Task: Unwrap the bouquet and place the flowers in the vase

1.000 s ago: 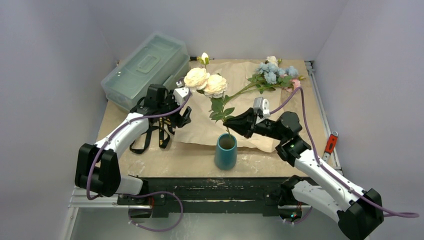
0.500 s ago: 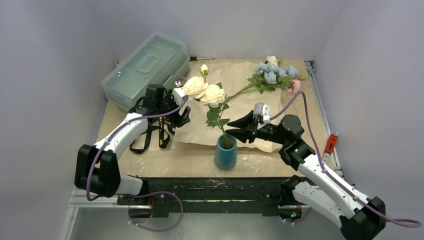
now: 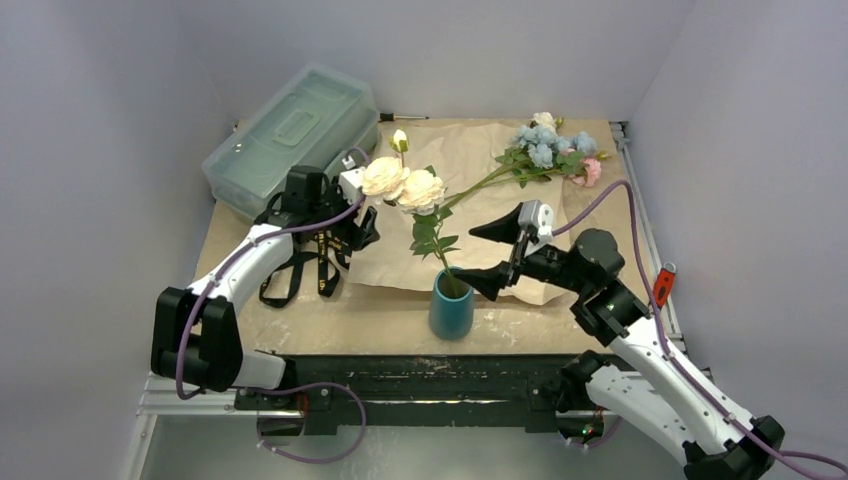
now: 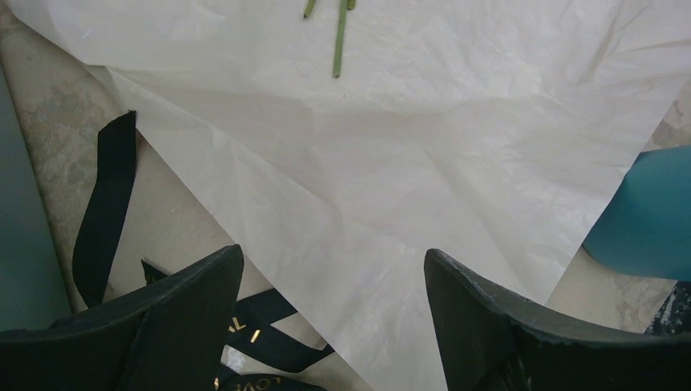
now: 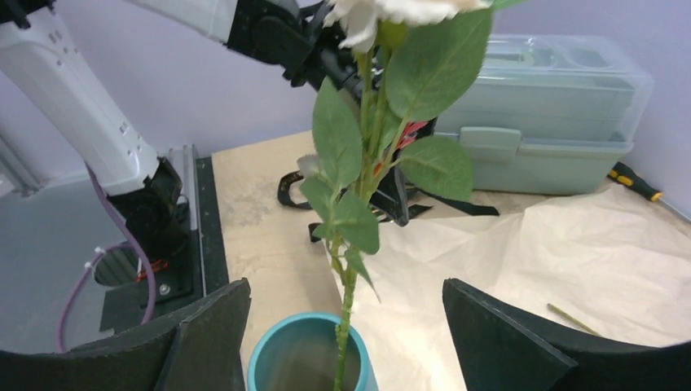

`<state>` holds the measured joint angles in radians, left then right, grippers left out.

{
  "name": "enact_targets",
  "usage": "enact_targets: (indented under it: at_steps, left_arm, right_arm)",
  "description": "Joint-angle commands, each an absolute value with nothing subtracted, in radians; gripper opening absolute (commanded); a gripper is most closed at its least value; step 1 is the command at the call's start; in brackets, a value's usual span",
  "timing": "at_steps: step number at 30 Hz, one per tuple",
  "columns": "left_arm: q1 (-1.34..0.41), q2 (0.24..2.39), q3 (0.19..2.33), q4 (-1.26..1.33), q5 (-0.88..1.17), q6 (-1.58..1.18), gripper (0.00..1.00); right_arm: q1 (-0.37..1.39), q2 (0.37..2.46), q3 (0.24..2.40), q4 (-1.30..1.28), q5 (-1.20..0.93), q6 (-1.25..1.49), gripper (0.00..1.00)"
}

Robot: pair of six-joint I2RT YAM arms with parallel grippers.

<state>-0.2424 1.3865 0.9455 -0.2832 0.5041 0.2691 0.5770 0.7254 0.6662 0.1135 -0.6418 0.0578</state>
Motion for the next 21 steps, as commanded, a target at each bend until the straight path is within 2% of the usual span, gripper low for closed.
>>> enact_targets:
  at_steps: [1, 6, 12, 21]
  left_arm:
    - [-0.205, 1.361, 0.944, -0.187, 0.611, 0.193, 0.82]
    - [-0.16, 1.302, 0.916, -0.08, 0.718, 0.122, 0.84]
    - [-0.134, 1.291, 0.932, -0.016, 0.704, 0.018, 0.86]
    - [-0.13, 1.342, 0.976, 0.033, 0.631, -0.037, 0.85]
  right_arm:
    - [0.581, 0.712, 0.77, 0.054, -0.501, 0.093, 0.98]
    - [0.569, 0.754, 0.854, 0.053, -0.332, 0.198, 0.98]
    - [0.497, 0.824, 0.949, 0.021, -0.014, 0.457, 0.98]
    - [0.241, 1.174, 1.21, -0.221, -0.072, 0.602, 0.9]
